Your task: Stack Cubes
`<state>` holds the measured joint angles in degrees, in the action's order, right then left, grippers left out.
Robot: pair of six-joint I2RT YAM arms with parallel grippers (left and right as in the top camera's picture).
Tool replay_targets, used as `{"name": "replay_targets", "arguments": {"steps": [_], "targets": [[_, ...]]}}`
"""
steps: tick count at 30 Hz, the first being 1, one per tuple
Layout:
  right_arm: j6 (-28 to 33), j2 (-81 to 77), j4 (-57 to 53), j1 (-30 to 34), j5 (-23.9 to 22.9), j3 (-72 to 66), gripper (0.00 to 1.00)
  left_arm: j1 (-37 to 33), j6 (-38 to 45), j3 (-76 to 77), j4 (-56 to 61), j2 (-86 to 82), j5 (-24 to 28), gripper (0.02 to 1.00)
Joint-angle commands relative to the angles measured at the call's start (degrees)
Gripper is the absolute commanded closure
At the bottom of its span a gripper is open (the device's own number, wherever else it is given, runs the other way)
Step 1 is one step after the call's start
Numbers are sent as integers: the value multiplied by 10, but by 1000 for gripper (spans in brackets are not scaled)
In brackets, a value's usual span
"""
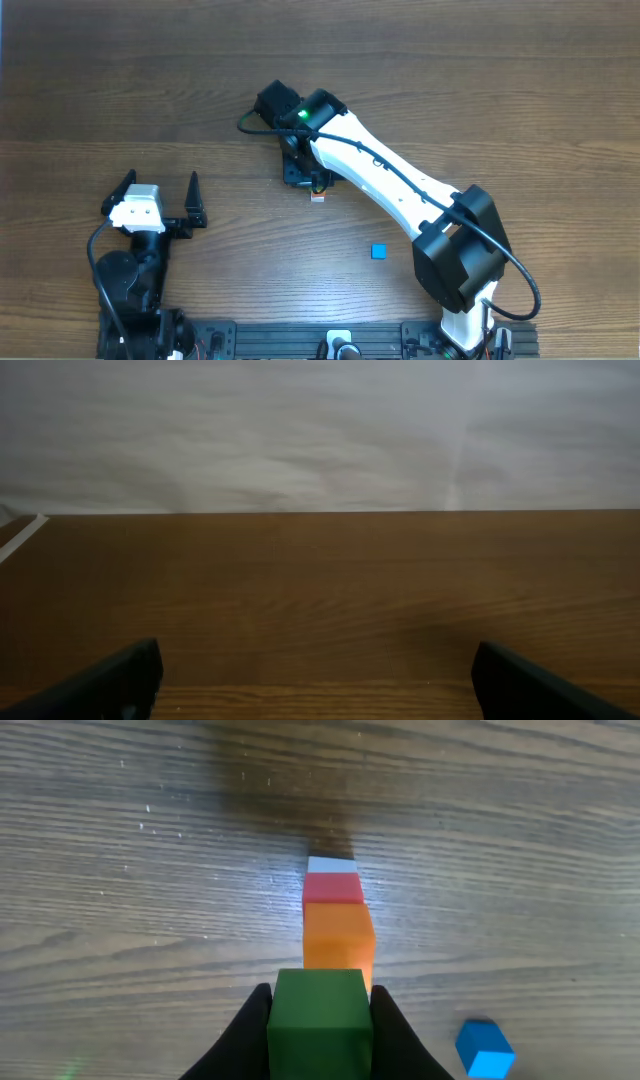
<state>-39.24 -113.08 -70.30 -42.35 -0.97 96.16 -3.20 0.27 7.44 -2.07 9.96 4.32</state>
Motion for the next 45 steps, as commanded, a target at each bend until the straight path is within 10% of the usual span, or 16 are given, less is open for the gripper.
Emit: {"name": "replay_targets", "arguments": {"steps": [1,45], "targets": [[-5,9,15,6,0,-19,989,-3,10,-4,3,-3,4,20],[-6,4,46,10,-8,-51,982,-3,10,-4,3,-3,4,20]]}}
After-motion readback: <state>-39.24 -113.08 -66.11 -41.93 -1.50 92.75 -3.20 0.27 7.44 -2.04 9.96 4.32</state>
